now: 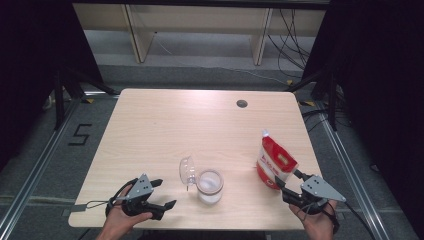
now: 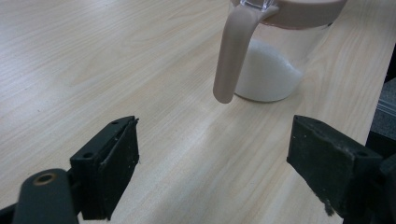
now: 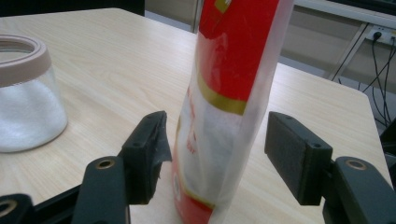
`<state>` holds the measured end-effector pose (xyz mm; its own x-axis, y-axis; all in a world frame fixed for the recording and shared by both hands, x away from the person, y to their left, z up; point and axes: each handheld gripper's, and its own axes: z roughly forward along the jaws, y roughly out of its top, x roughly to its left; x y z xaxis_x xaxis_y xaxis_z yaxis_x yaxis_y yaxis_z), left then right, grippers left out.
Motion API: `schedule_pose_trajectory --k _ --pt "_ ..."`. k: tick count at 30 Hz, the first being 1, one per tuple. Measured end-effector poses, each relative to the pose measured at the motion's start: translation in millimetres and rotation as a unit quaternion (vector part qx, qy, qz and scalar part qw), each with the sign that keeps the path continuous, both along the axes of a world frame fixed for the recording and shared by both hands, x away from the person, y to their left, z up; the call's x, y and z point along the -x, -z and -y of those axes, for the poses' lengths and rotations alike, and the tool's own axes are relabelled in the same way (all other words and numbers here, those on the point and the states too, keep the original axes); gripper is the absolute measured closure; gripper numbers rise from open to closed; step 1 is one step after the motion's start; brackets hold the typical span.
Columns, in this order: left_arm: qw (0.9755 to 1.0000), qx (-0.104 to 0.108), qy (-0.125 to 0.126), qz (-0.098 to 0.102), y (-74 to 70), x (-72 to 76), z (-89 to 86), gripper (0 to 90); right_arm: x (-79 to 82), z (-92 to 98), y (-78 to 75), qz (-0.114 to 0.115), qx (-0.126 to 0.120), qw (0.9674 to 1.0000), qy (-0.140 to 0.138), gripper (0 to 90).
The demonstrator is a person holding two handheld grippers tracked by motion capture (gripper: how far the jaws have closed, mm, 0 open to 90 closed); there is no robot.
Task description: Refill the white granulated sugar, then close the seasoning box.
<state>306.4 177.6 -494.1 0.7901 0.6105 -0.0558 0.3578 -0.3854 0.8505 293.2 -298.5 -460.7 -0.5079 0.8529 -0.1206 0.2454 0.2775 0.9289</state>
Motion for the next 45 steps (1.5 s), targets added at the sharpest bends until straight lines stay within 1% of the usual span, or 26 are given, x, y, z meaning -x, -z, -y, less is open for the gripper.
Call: schedule_pose_trajectory --k 1,2,3,6,8,9,13,14,15,17,20,21,22,23,25,26,27,30,34,35,36,39,40,41,43,45 --pt "0.9998 0.014 -0.010 -0.008 1.2 0.8 2.1 15.9 0.8 0.0 0.3 -0.003 -0.001 1.0000 -0.001 35.1" --pt "0.9999 0.014 -0.007 -0.006 1.1 0.0 2.3 15.9 1.6 0.1 0.6 -0.001 -0.004 1.0000 0.003 33.2" --pt "0.9999 0.011 -0.006 -0.008 0.4 -0.3 2.7 15.9 4.3 -1.0 1.3 -0.017 -0.012 0.9997 0.010 24.0" --pt "0.9999 0.006 -0.005 -0.009 -0.3 -0.8 2.4 15.9 5.8 -0.5 1.7 -0.014 -0.015 0.9995 0.022 18.7" --pt "0.9998 0.015 -0.007 -0.010 -0.6 -0.2 3.4 15.9 10.2 0.5 1.6 -0.015 -0.019 0.9994 0.024 18.4" --pt "0.9999 0.005 -0.006 -0.006 -1.4 -0.4 2.2 15.9 12.3 2.0 2.0 -0.012 -0.016 0.9996 0.017 16.4" --pt "0.9998 0.013 -0.006 -0.010 -1.2 0.5 1.9 15.9 16.6 1.2 2.4 -0.014 -0.007 0.9998 0.008 16.1" --pt "0.9999 0.015 -0.005 -0.005 -0.7 0.2 1.9 15.9 17.9 0.8 2.6 -0.017 -0.007 0.9998 0.004 16.2" --pt "1.0000 0.008 -0.002 -0.002 -1.8 -1.0 1.2 15.9 20.8 0.5 2.7 -0.024 -0.005 0.9997 0.007 16.1" --pt "1.0000 0.007 -0.001 -0.001 -2.2 -1.2 1.3 15.9 23.2 -0.1 4.3 -0.025 -0.010 0.9996 0.013 16.2" --pt "1.0000 0.007 -0.002 -0.002 -2.7 -0.8 1.4 15.9 26.4 0.3 5.4 -0.039 -0.006 0.9991 0.014 16.3" --pt "1.0000 0.007 -0.004 -0.001 -2.7 -0.7 1.5 16.0 26.3 0.7 6.0 -0.039 -0.003 0.9992 0.007 16.6" --pt "1.0000 0.008 -0.004 -0.002 -2.7 -0.8 1.5 15.9 28.1 0.0 6.8 -0.046 -0.005 0.9989 0.010 16.8" --pt "0.9997 0.015 -0.013 -0.013 -1.7 0.4 2.1 15.9 29.3 -0.6 8.5 -0.047 -0.001 0.9989 0.006 16.9" --pt "0.9997 0.015 -0.014 -0.012 -1.5 0.1 2.0 15.9 30.2 -0.9 8.7 -0.056 0.000 0.9984 0.001 17.3" --pt "1.0000 0.001 -0.006 -0.004 -2.2 -1.4 -0.1 16.0 29.8 -0.7 9.3 -0.043 0.009 0.9990 0.000 17.7" --pt "0.9999 0.008 -0.009 -0.006 -2.4 -1.0 0.4 15.9 31.3 -2.5 10.6 -0.055 0.005 0.9985 -0.002 17.8" --pt "0.9999 0.010 -0.008 -0.006 -3.1 -1.3 0.3 15.9 33.4 -3.4 11.8 -0.057 0.008 0.9983 0.003 18.2" --pt "0.9998 0.015 -0.011 -0.008 -1.4 -1.8 1.5 15.9 34.8 -3.9 13.6 -0.060 0.016 0.9981 -0.006 18.8" --pt "0.9998 0.011 -0.012 -0.010 -2.1 -1.2 1.1 16.0 37.1 -5.1 13.4 -0.072 0.006 0.9974 0.005 18.8" --pt "0.9997 0.015 -0.014 -0.011 -2.4 -0.7 1.4 16.0 36.2 -4.3 13.6 -0.068 0.010 0.9976 -0.001 18.9" --pt "0.9999 0.004 -0.009 -0.007 -4.8 -1.8 0.3 16.2 36.2 -5.1 14.4 -0.070 0.010 0.9975 -0.004 19.2" --pt "0.9995 0.021 -0.020 -0.016 -3.8 -0.9 2.6 16.5 37.1 -5.9 14.5 -0.075 0.008 0.9972 -0.002 19.2" --pt "0.9996 0.007 -0.020 -0.017 -5.1 -1.7 1.4 16.9 35.8 -5.9 14.9 -0.068 0.011 0.9976 -0.006 19.3" --pt "0.9995 0.018 -0.020 -0.018 -5.2 -2.1 3.2 17.5 35.0 -6.6 15.3 -0.068 0.013 0.9975 -0.011 19.4" --pt "0.9995 0.013 -0.021 -0.020 -6.7 -1.5 3.0 17.8 35.4 -6.7 15.2 -0.071 0.011 0.9974 -0.008 19.4"
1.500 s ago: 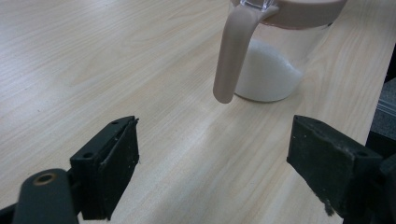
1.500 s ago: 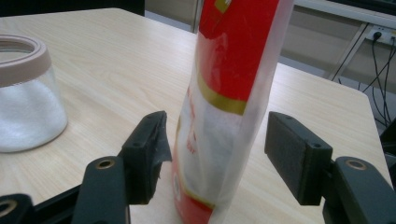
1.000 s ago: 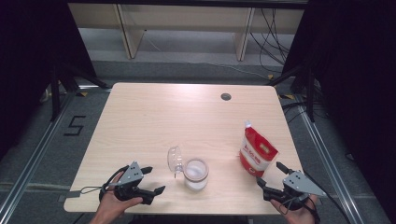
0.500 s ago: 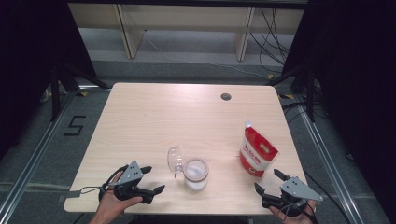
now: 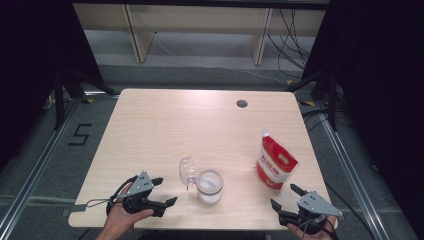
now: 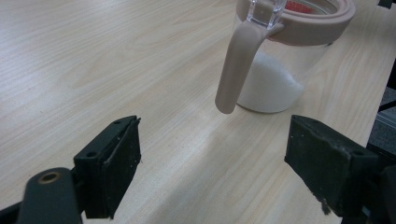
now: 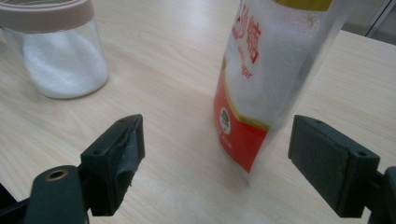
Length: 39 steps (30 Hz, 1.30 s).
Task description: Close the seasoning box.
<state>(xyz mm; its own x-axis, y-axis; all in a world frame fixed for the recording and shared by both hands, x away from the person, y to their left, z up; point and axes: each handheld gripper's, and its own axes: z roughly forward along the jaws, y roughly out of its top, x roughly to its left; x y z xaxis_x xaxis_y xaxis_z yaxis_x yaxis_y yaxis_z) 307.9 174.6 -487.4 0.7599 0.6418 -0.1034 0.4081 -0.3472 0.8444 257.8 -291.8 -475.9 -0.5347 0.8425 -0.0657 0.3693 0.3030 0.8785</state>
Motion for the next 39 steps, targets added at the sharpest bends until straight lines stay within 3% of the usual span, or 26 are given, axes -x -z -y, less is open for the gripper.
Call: schedule_pose_trajectory --k 2,3,5,6,7,9,11,12,16,18,21,23,24,28,29,31,32,34,36,39 --pt "1.0000 0.009 -0.003 0.001 -0.8 -0.4 2.4 20.2 -0.8 0.1 0.2 -0.004 -0.001 1.0000 -0.004 19.5" --pt "1.0000 0.001 -0.002 0.001 -2.3 -0.4 2.3 20.5 -0.4 -0.1 -0.4 -0.004 0.001 1.0000 -0.001 19.5" --pt "1.0000 0.005 0.001 0.003 -2.6 -1.4 3.0 22.1 1.0 -1.9 -0.5 -0.011 -0.003 0.9999 0.005 19.5" --pt "1.0000 0.001 0.001 0.003 -4.0 -1.3 3.3 23.8 -1.6 -0.9 -0.2 0.001 0.005 1.0000 -0.006 19.5" --pt "1.0000 0.007 -0.002 0.005 -4.2 -1.4 4.5 24.7 -1.3 -1.6 -0.6 -0.005 0.001 1.0000 -0.007 19.5" --pt "1.0000 0.005 0.002 0.007 -5.5 -2.4 4.8 29.9 -2.5 -1.6 -0.8 0.003 0.007 0.9999 -0.011 19.5" --pt "0.9999 0.003 0.001 0.014 -6.9 -3.5 4.7 39.0 0.3 -3.4 -1.3 -0.006 -0.002 1.0000 0.001 19.6" --pt "0.9998 0.015 -0.010 0.010 -7.4 -2.2 6.2 39.0 1.1 -3.8 -1.7 -0.010 -0.002 0.9999 0.003 19.7" --pt "0.9995 0.014 -0.004 0.027 -13.9 -2.8 6.1 53.1 -0.9 -2.5 -1.8 0.000 0.004 1.0000 -0.007 20.2" --pt "0.9992 0.020 -0.015 0.030 -16.9 -1.2 8.0 65.6 -1.1 -2.4 -1.9 -0.003 -0.005 1.0000 -0.002 20.3" --pt "0.9989 0.028 -0.006 0.037 -22.0 -1.5 11.4 75.0 -1.8 -2.0 -1.2 0.008 0.002 1.0000 -0.003 20.7" --pt "0.9990 0.023 -0.003 0.039 -24.5 -1.4 12.5 79.6 -0.9 -2.7 -1.6 -0.003 -0.002 1.0000 -0.002 20.8" --pt "0.9986 0.011 0.004 0.051 -27.1 -2.8 12.8 79.6 -1.7 -2.2 -1.8 0.002 0.004 0.9999 -0.010 20.8" --pt "0.9983 0.015 0.005 0.056 -32.1 -4.7 18.0 87.2 -1.1 -2.6 -2.3 0.001 0.001 1.0000 -0.008 20.8" --pt "0.9986 0.020 0.000 0.048 -32.8 -3.8 19.9 87.2 -1.1 -2.6 -2.3 0.001 0.001 1.0000 -0.008 20.8" --pt "0.9984 0.017 0.005 0.054 -34.5 -4.7 22.0 88.4 -2.2 -1.6 -2.2 0.012 0.007 0.9998 -0.011 20.8" --pt "0.9985 0.017 0.005 0.053 -34.9 -4.6 23.1 88.7 -1.0 -2.4 -2.4 0.000 0.001 1.0000 -0.008 20.8" --pt "0.9985 0.019 0.007 0.051 -35.2 -4.7 24.6 88.8 0.0 -3.3 -2.5 0.000 0.000 1.0000 -0.005 20.9" --pt "0.9983 0.013 0.010 0.057 -36.2 -4.8 24.0 88.9 -1.9 -2.1 -2.4 0.013 0.007 0.9998 -0.013 20.9" --pt "0.9983 0.023 0.005 0.052 -36.6 -4.1 24.9 89.1 -2.8 -0.7 -2.7 0.024 0.013 0.9996 -0.012 21.0"
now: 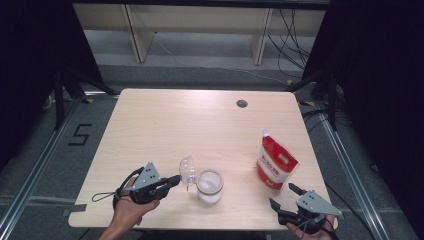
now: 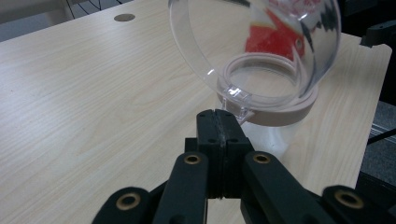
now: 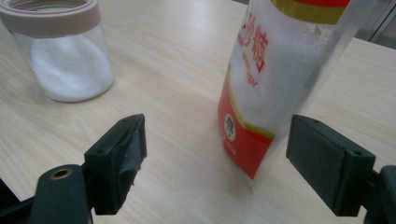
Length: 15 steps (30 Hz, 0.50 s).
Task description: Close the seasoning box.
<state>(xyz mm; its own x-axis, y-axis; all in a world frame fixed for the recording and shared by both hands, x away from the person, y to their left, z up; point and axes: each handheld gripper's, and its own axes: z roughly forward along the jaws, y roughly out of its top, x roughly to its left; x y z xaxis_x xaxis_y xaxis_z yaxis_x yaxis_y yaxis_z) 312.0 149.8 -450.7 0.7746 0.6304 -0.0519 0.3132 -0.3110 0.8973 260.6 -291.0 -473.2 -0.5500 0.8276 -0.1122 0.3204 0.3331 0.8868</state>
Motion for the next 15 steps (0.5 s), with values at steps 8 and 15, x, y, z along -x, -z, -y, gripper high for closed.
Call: schedule_pose_trajectory --k 8,15 --pt "0.9999 -0.003 0.009 0.007 -2.5 0.2 5.6 89.0 1.8 -2.3 0.6 -0.022 -0.008 0.9997 0.001 21.4" --pt "0.9998 -0.008 0.014 0.011 -4.0 0.1 9.9 88.9 1.6 -1.9 0.7 -0.017 -0.006 0.9998 0.002 21.5"
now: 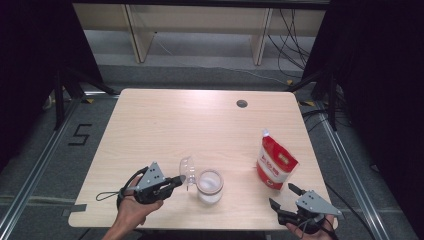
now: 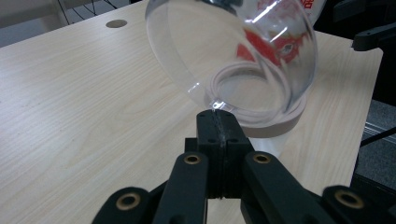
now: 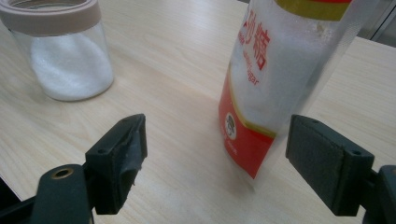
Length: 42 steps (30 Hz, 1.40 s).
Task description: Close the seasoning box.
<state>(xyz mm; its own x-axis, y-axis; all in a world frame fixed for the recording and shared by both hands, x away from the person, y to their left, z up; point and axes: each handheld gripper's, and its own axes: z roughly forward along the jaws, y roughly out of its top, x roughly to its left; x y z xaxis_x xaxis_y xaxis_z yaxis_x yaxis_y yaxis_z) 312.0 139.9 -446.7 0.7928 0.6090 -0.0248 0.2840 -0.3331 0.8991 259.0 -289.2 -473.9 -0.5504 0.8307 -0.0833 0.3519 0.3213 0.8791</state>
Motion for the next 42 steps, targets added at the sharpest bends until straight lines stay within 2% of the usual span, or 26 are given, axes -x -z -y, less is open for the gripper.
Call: schedule_pose_trajectory --k 1,2,3,5,6,7,9,10,15,19,26,28,29,31,32,34,35,38,39,40,41,42 --pt "1.0000 0.001 0.002 -0.001 -0.3 -0.1 0.1 88.8 2.5 -1.9 0.0 -0.016 -0.011 0.9998 0.009 21.6" --pt "1.0000 0.001 0.002 -0.001 -0.3 -0.1 0.1 88.8 2.5 -1.9 0.0 -0.016 -0.011 0.9998 0.009 21.6" --pt "1.0000 0.002 0.002 0.000 -0.3 -0.1 0.5 88.8 0.0 0.0 0.1 0.001 0.001 1.0000 0.001 21.6" --pt "1.0000 0.001 0.006 0.007 -0.2 -1.0 0.8 88.8 -0.4 -0.6 0.6 -0.006 -0.005 1.0000 -0.004 21.6" --pt "1.0000 0.001 0.007 0.006 -0.3 -1.1 0.8 88.8 -0.5 -0.4 0.7 -0.005 -0.002 1.0000 -0.005 21.6" --pt "1.0000 0.003 -0.003 -0.004 -0.6 0.9 1.5 88.8 -0.4 -0.6 0.7 -0.006 -0.004 1.0000 -0.005 21.6" --pt "1.0000 0.004 -0.003 -0.005 -0.7 1.0 1.8 88.7 -0.8 -0.4 0.8 -0.003 0.001 1.0000 -0.007 21.6" --pt "1.0000 0.001 0.003 0.002 -1.4 0.1 1.7 88.6 -0.9 -0.5 0.9 -0.003 0.000 1.0000 -0.007 21.6" --pt "1.0000 0.001 0.007 0.005 -2.3 -0.2 2.7 88.4 -1.4 -0.8 1.5 -0.003 -0.001 1.0000 -0.009 21.7" --pt "1.0000 0.004 0.004 -0.003 -2.8 1.0 4.6 88.3 -1.0 -0.9 1.1 -0.004 0.001 1.0000 -0.008 21.7" --pt "0.9999 0.011 0.012 -0.005 -2.0 1.3 9.3 87.9 -1.2 -1.3 1.7 -0.005 -0.003 0.9999 -0.009 21.7" --pt "0.9998 0.000 0.020 0.002 -2.7 0.3 9.7 87.6 -1.2 -1.3 1.6 -0.003 -0.002 1.0000 -0.008 21.7" --pt "0.9999 0.008 0.011 -0.009 -1.8 1.7 11.5 87.6 -1.4 -1.1 1.6 -0.002 -0.002 0.9999 -0.010 21.7" --pt "0.9998 0.009 0.017 -0.006 -1.6 1.2 13.1 87.5 -0.4 -1.5 1.5 -0.008 -0.006 0.9999 -0.005 21.7" --pt "0.9998 0.006 0.018 -0.004 -1.9 1.1 13.7 87.5 -1.2 -1.5 1.8 -0.008 -0.009 0.9999 -0.011 21.7" --pt "0.9997 0.000 0.023 -0.001 -3.0 1.1 14.6 86.5 -1.6 -1.0 1.9 -0.006 -0.004 0.9999 -0.012 21.7" --pt "0.9996 0.010 0.025 -0.007 -2.7 1.3 15.2 86.5 -1.6 -1.0 1.9 -0.006 -0.004 0.9999 -0.012 21.7" --pt "0.9994 0.021 0.022 -0.016 -3.9 1.9 14.3 81.6 -1.6 -1.3 2.1 -0.005 -0.006 0.9999 -0.011 21.7" --pt "0.9992 0.027 0.019 -0.020 -4.2 2.2 13.5 74.0 -0.6 -2.0 2.1 -0.013 -0.015 0.9998 -0.008 21.7" --pt "0.9992 0.027 0.019 -0.020 -4.2 2.2 13.5 70.0 -1.2 -1.3 1.8 -0.007 -0.009 0.9999 -0.011 21.7" --pt "0.9991 0.029 0.017 -0.024 -4.4 2.4 12.6 70.0 -1.2 -1.3 1.8 -0.007 -0.009 0.9999 -0.011 21.7" --pt "0.9989 0.033 0.018 -0.028 -4.6 2.4 12.0 64.9 -1.2 -1.4 1.8 -0.007 -0.009 0.9999 -0.012 21.7"
